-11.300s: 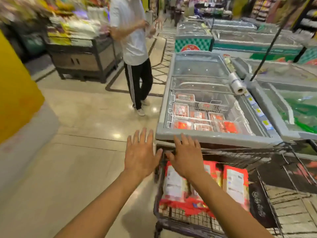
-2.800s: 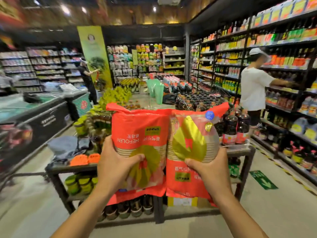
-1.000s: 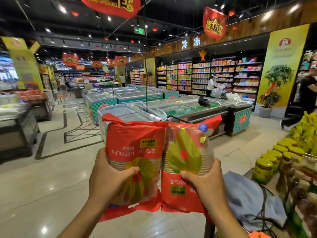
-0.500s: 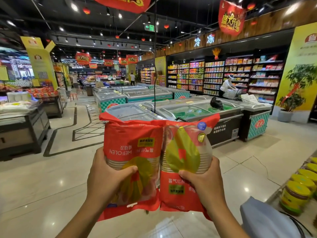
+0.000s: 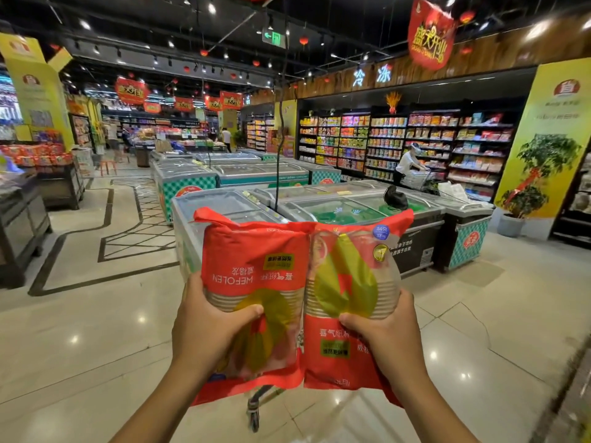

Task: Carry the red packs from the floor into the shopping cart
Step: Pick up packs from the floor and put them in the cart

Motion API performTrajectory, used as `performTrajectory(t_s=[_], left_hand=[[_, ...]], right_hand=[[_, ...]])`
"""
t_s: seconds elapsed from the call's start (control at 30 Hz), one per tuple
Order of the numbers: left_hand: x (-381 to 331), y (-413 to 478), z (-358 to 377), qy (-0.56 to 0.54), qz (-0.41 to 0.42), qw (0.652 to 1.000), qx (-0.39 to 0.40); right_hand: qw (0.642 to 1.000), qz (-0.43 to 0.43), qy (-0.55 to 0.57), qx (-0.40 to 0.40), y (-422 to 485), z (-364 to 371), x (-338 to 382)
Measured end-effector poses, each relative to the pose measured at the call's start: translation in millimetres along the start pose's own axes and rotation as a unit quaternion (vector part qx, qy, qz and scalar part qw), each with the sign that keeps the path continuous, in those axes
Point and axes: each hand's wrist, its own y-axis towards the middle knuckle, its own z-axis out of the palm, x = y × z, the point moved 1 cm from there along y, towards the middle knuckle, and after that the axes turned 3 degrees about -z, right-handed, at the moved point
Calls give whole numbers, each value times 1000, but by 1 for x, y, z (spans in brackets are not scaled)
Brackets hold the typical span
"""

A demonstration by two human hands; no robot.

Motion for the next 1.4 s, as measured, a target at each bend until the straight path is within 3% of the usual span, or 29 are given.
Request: performTrajectory(t_s=[0.43,0.73,1.0,1.4], left_hand=[[39,132,88,-5,-15,999,29],[45,233,189,1,-17,999,33],[66,325,271,-21,-38,999,10],[143,439,312,-60,-107,992,-41]], right_hand=[[999,25,-13,-19,127,60,-51],[999,35,6,-9,266,85,-108],[998,37,40,25,408,108,-162],[995,75,57,34,542,154,-232]])
